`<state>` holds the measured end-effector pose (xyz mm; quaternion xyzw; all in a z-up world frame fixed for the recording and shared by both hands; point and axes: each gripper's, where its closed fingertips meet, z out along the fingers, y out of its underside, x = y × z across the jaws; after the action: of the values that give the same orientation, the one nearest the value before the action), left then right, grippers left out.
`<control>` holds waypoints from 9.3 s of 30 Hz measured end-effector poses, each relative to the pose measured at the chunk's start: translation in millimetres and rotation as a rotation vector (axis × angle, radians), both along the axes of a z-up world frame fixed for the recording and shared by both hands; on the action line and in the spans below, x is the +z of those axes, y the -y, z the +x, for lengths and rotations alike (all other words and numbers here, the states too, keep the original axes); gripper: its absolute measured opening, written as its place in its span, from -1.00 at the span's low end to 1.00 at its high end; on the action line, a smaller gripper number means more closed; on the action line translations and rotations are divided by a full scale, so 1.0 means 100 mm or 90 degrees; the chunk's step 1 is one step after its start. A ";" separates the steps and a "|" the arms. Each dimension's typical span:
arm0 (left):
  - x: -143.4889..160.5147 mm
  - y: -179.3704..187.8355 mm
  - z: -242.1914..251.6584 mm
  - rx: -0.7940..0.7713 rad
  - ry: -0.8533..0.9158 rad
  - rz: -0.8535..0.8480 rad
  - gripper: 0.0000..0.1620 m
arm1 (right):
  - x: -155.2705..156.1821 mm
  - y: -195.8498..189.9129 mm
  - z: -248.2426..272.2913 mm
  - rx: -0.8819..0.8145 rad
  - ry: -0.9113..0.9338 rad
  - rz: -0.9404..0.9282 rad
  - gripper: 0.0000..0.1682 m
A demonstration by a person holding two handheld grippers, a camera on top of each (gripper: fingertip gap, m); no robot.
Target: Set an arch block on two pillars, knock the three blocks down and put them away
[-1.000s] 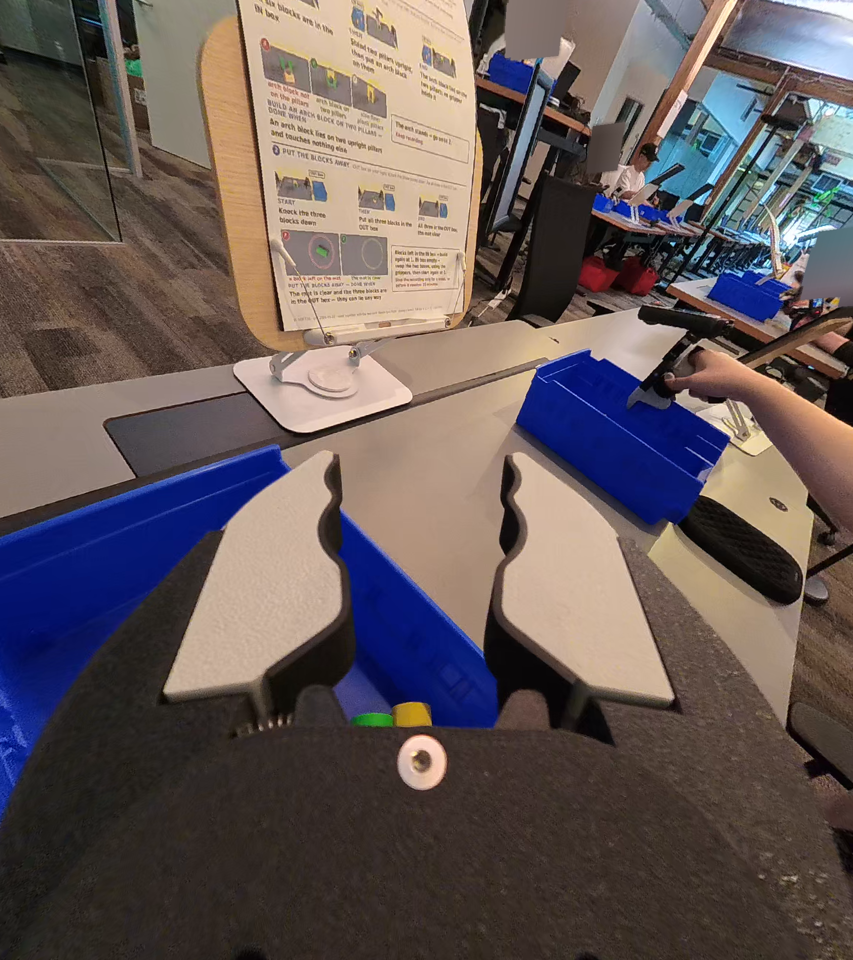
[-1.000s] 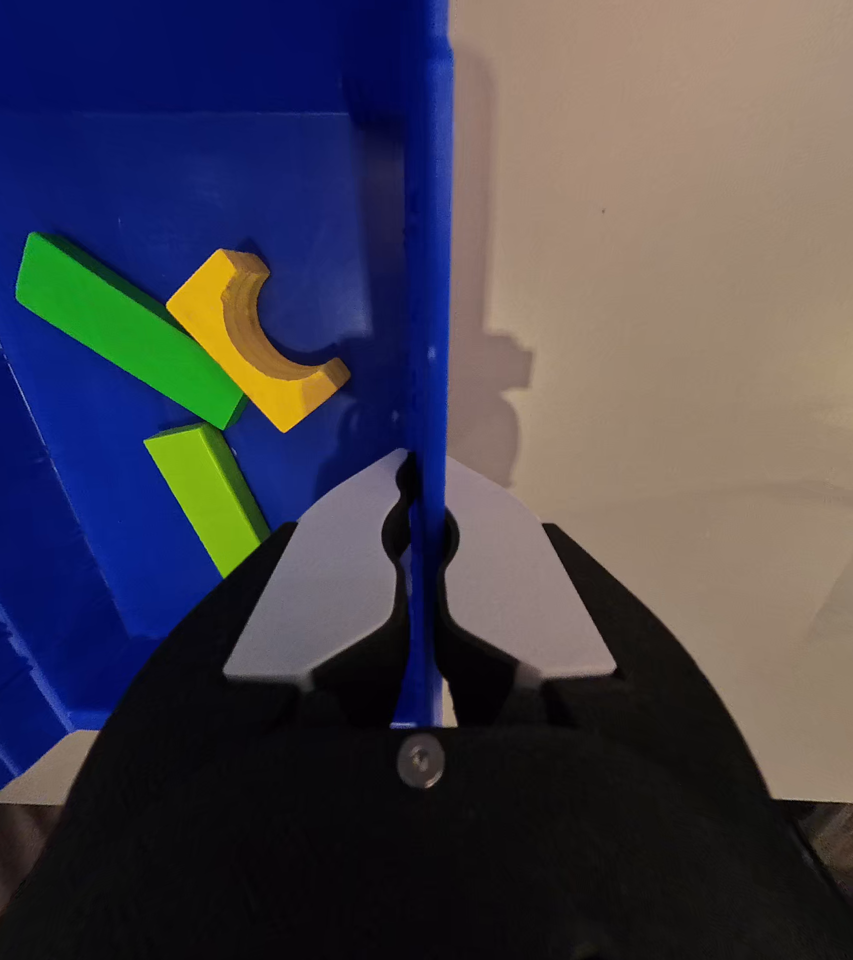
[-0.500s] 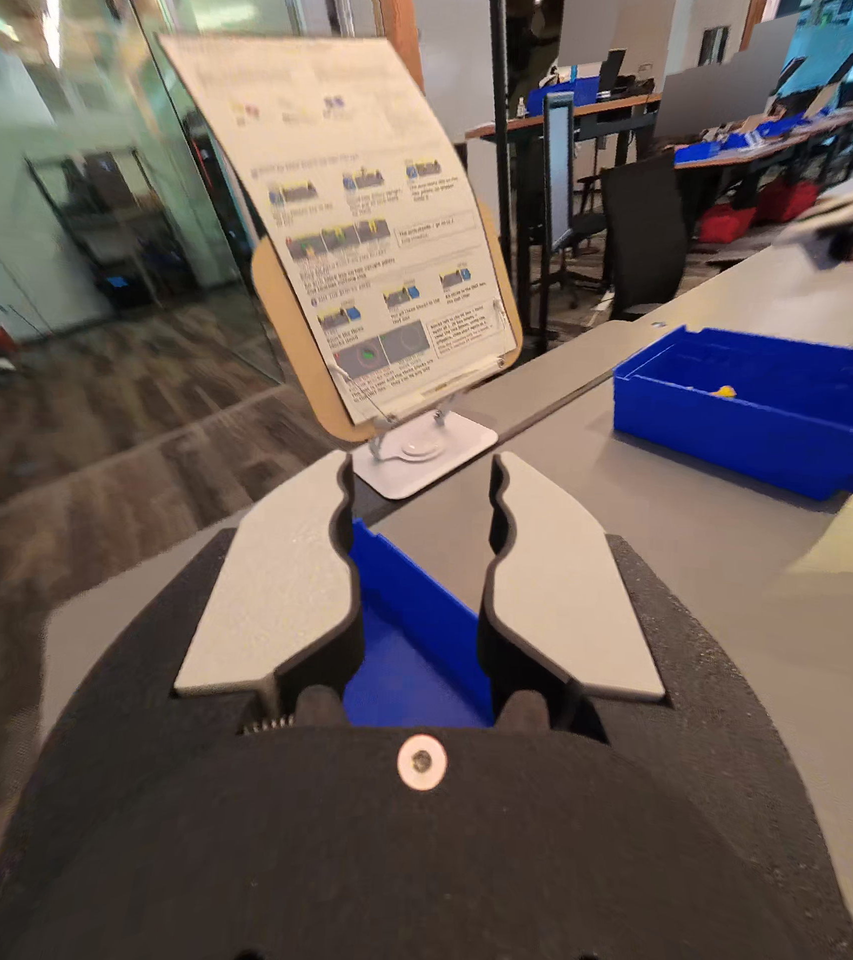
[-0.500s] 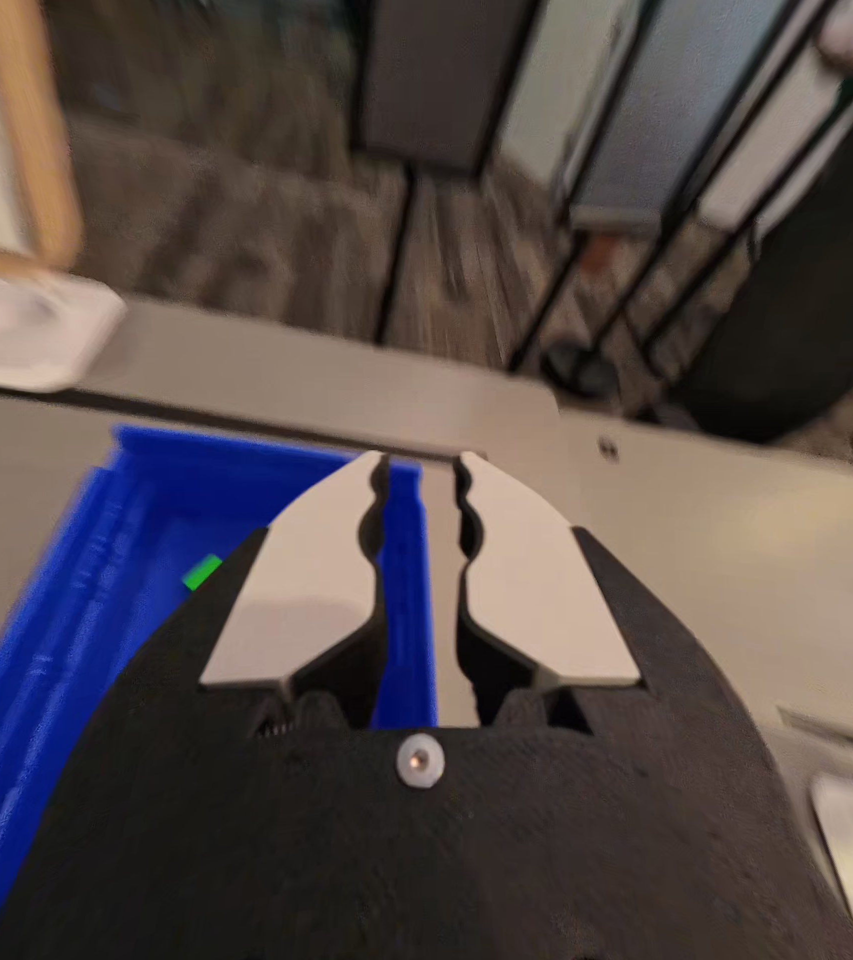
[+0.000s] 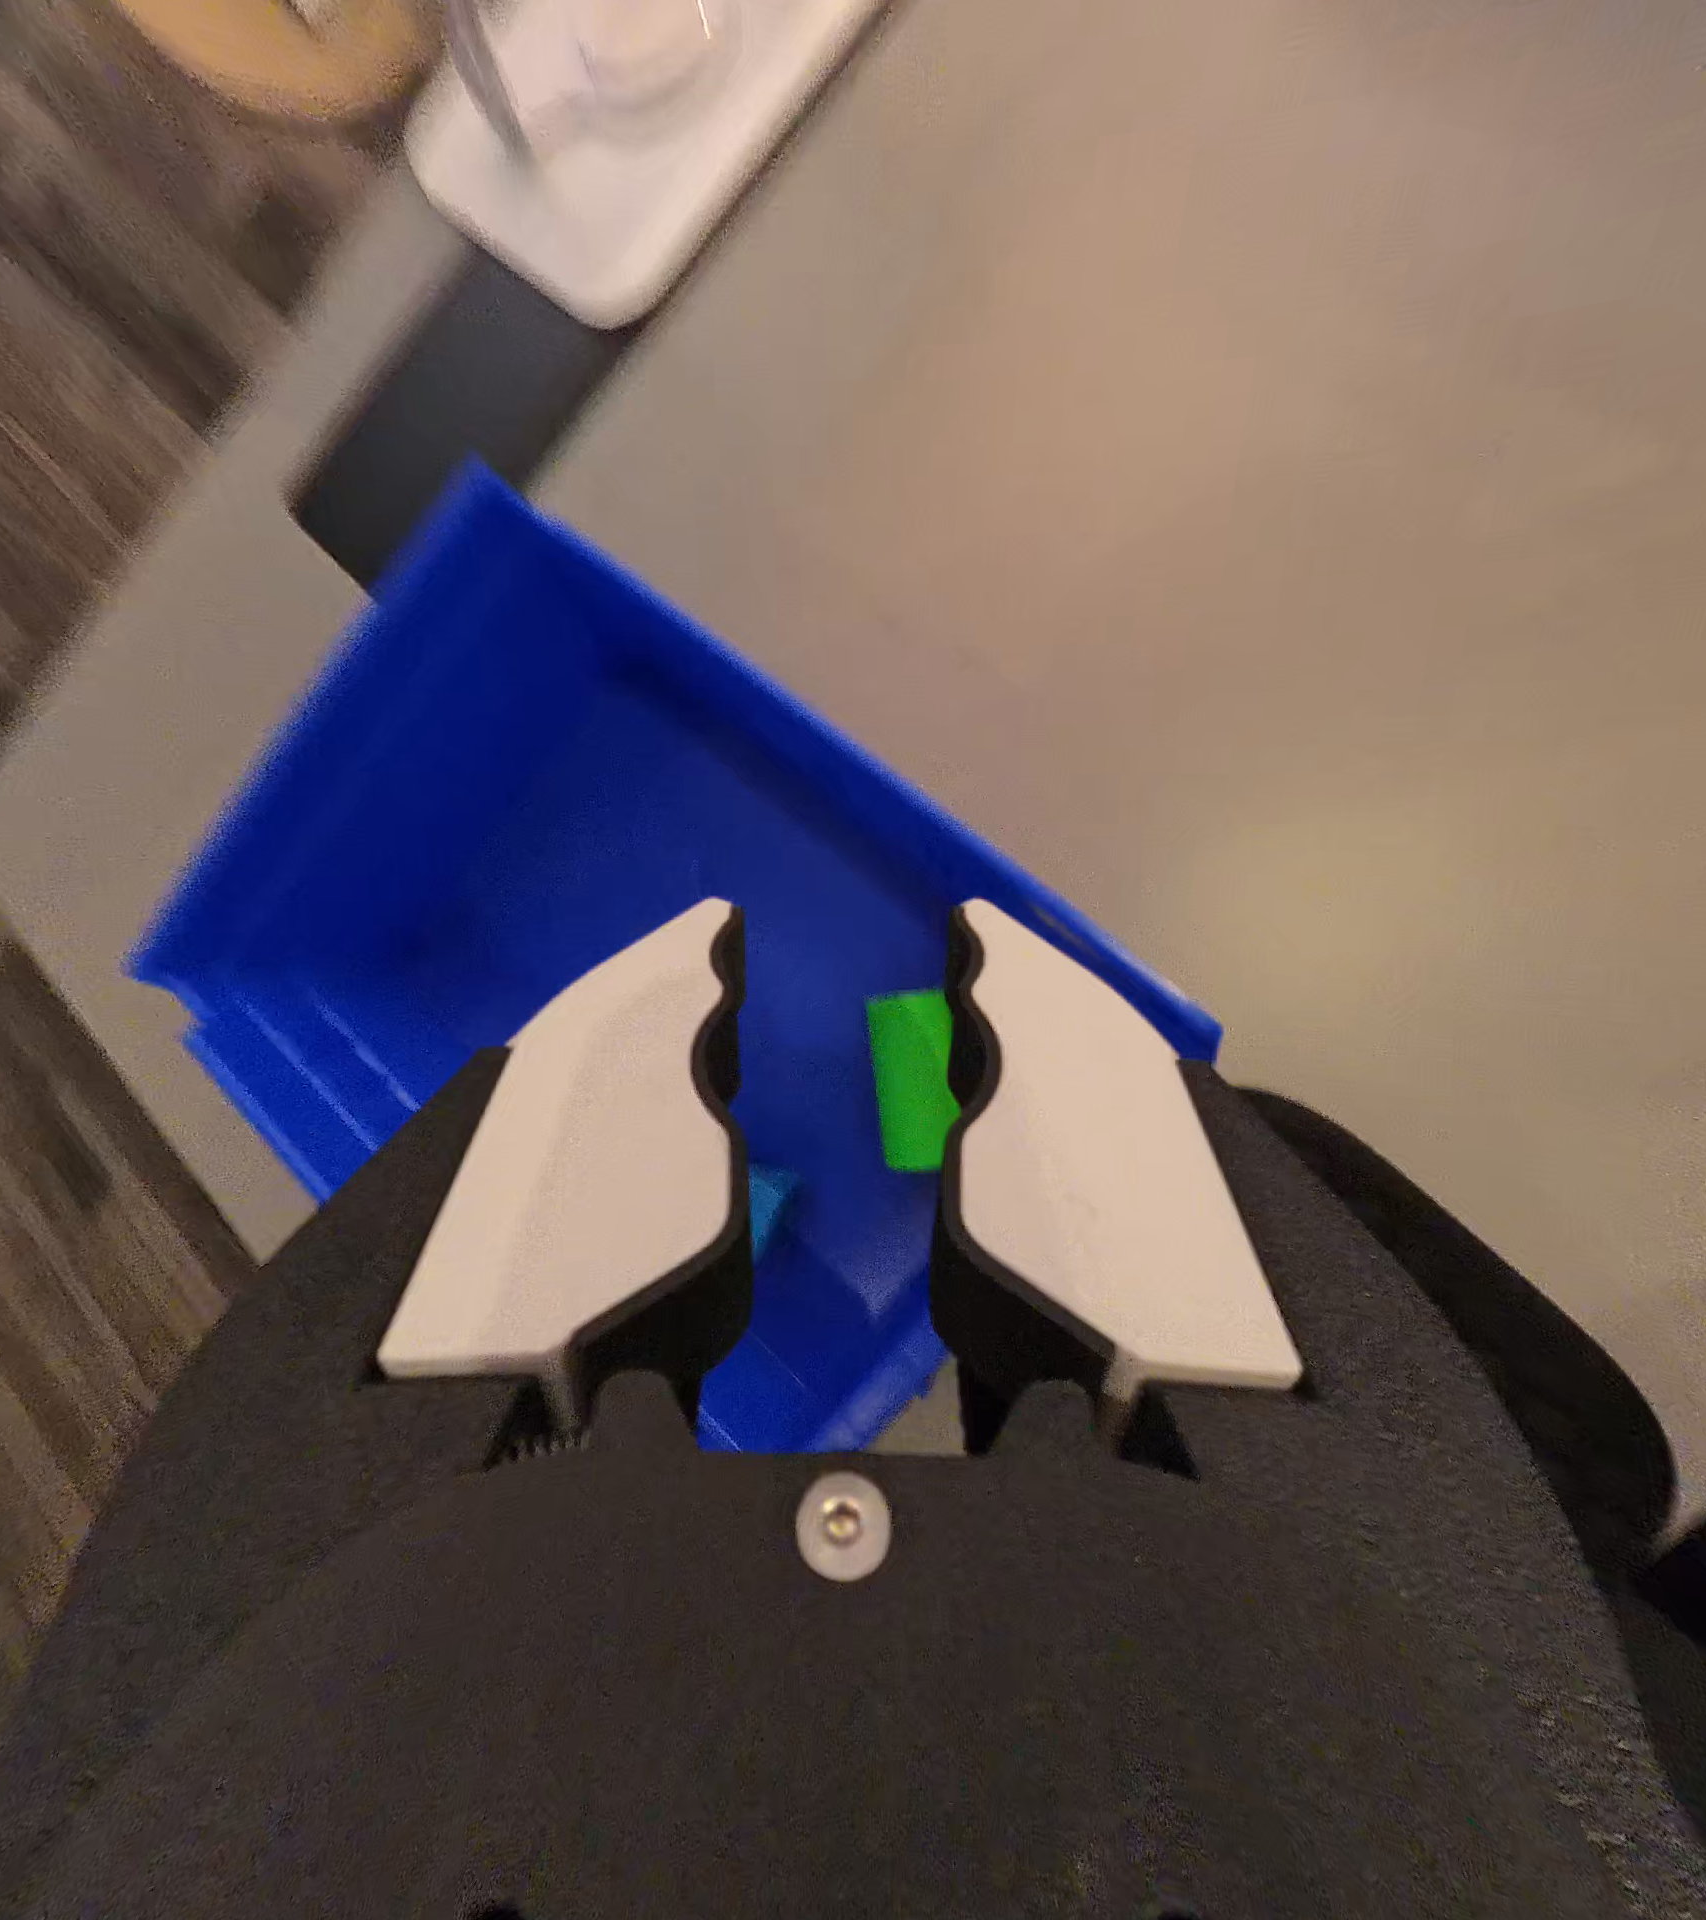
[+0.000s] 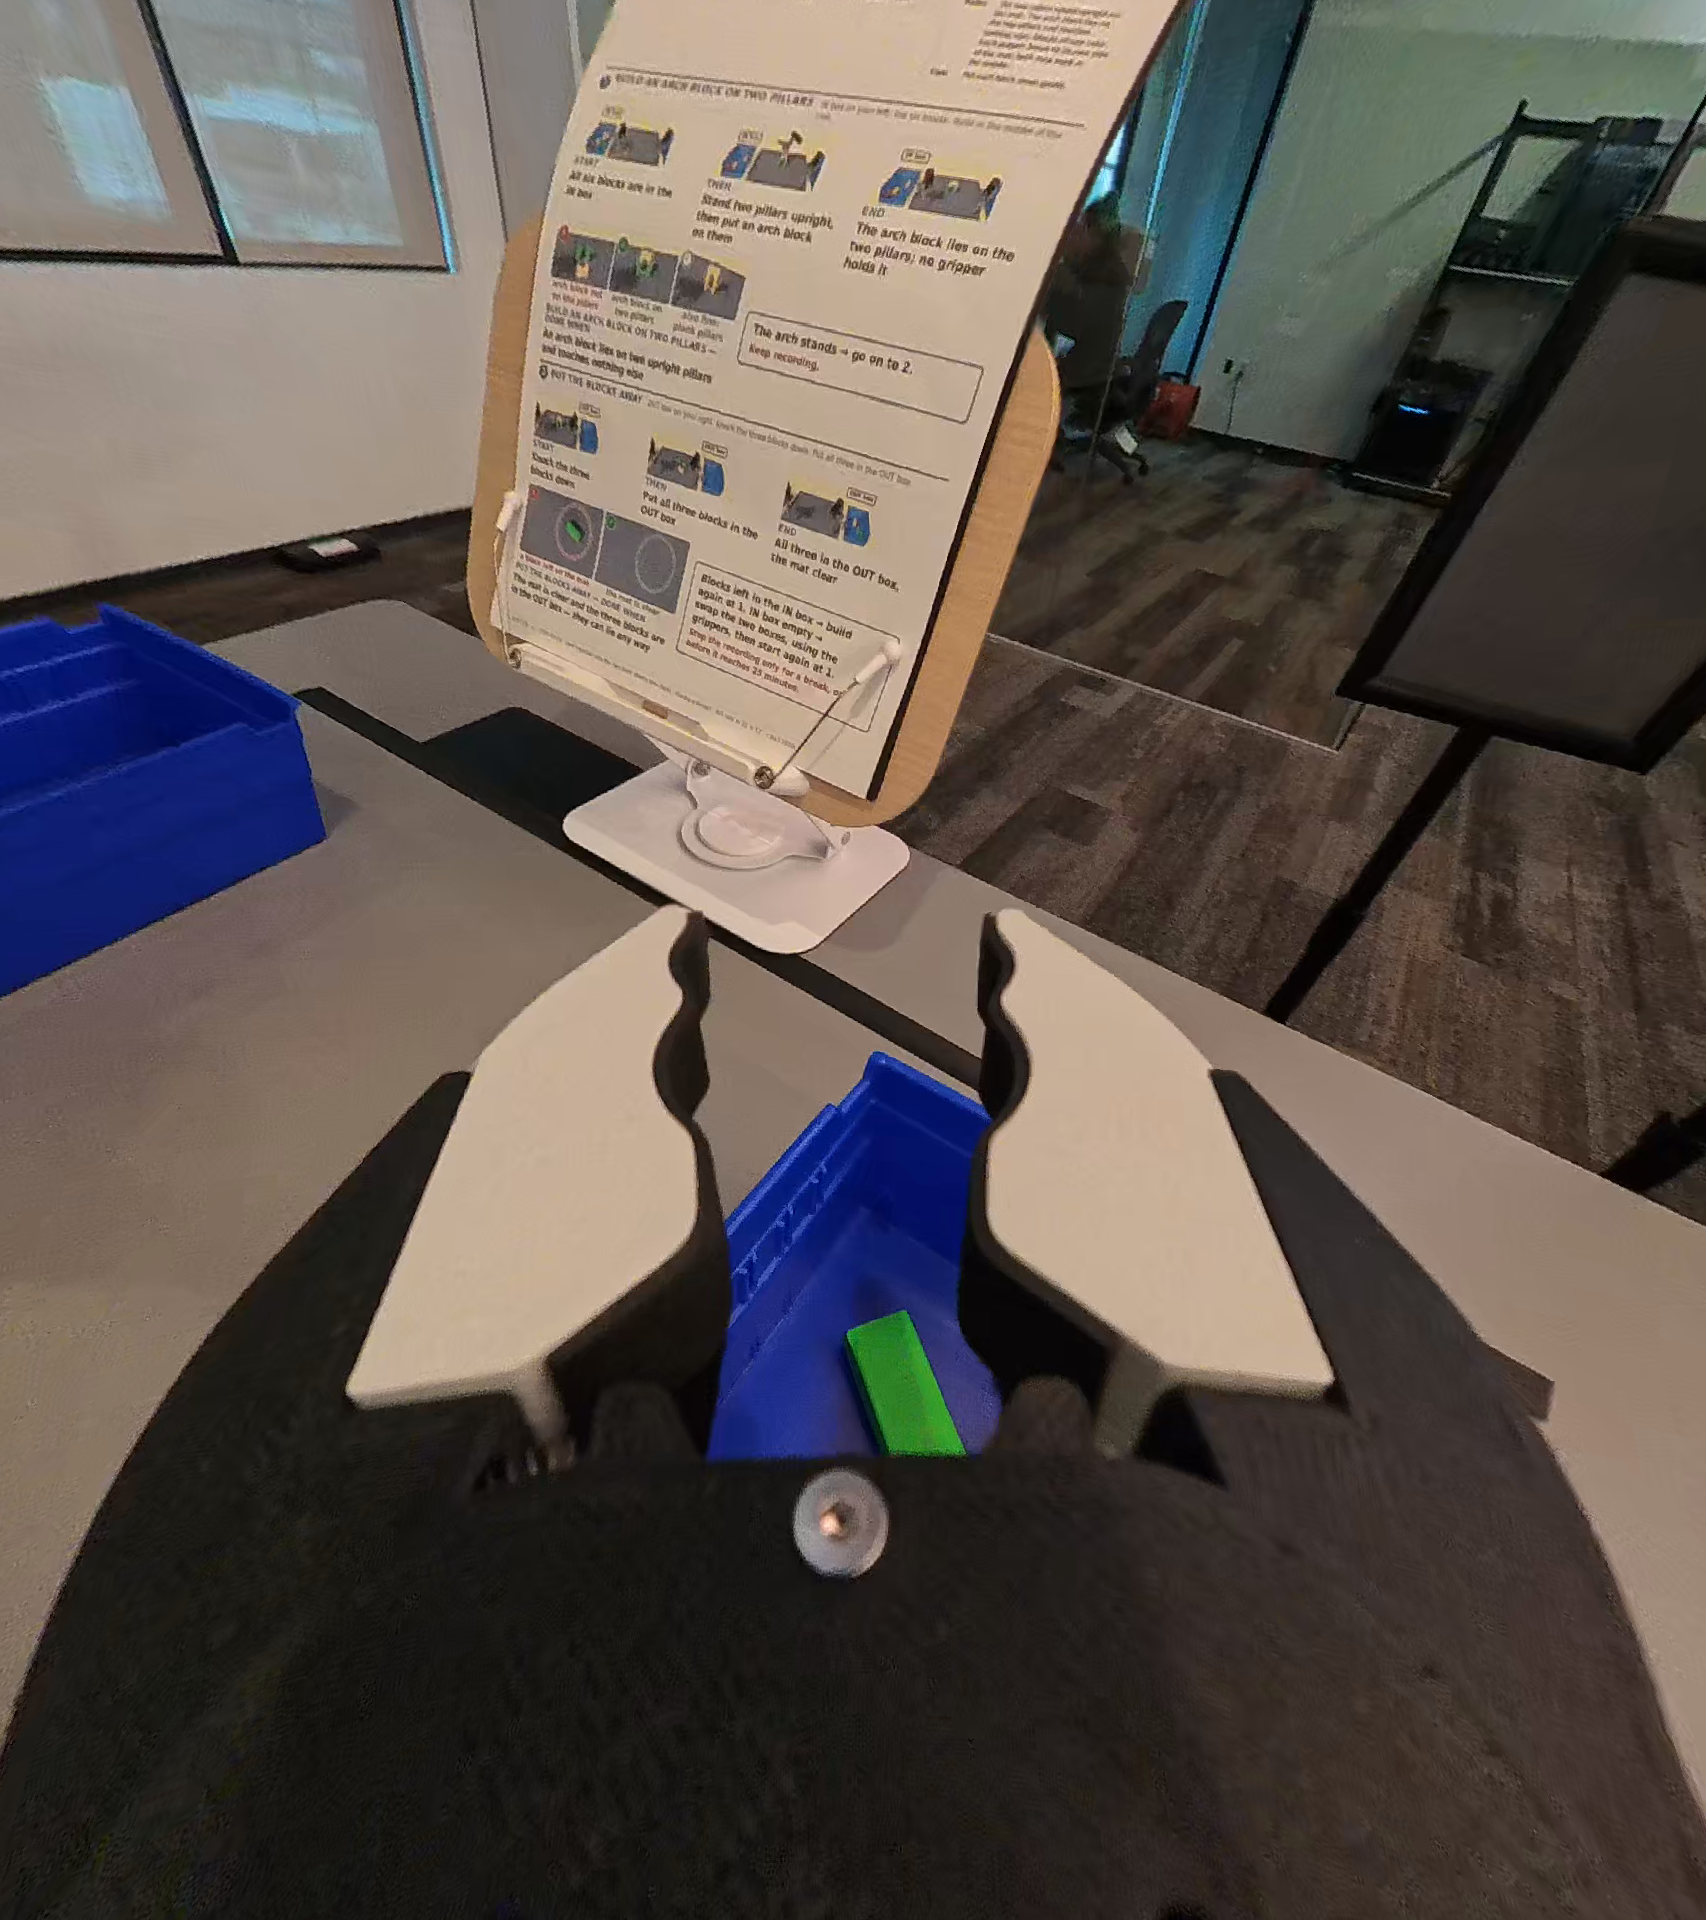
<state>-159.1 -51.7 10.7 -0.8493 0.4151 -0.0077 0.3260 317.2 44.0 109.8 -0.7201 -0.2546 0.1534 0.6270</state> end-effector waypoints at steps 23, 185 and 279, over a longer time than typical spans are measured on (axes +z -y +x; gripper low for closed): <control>-1.58 0.12 -0.55 0.120 -0.218 -0.356 -0.59 | -0.22 -0.04 0.20 0.000 -0.005 -0.062 -0.40; -1.39 -0.66 2.61 -0.201 0.338 -0.086 -0.62 | -0.97 0.07 -0.55 0.147 0.247 -0.143 -0.39; 0.00 -0.64 -0.33 0.334 -0.029 -0.070 -0.55 | -1.16 0.01 -0.33 0.142 0.251 -0.195 -0.39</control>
<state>-192.3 12.0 11.1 -0.9443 0.1869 0.0736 0.2606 284.0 43.0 -5.7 -0.7901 -0.4233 0.1147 0.4282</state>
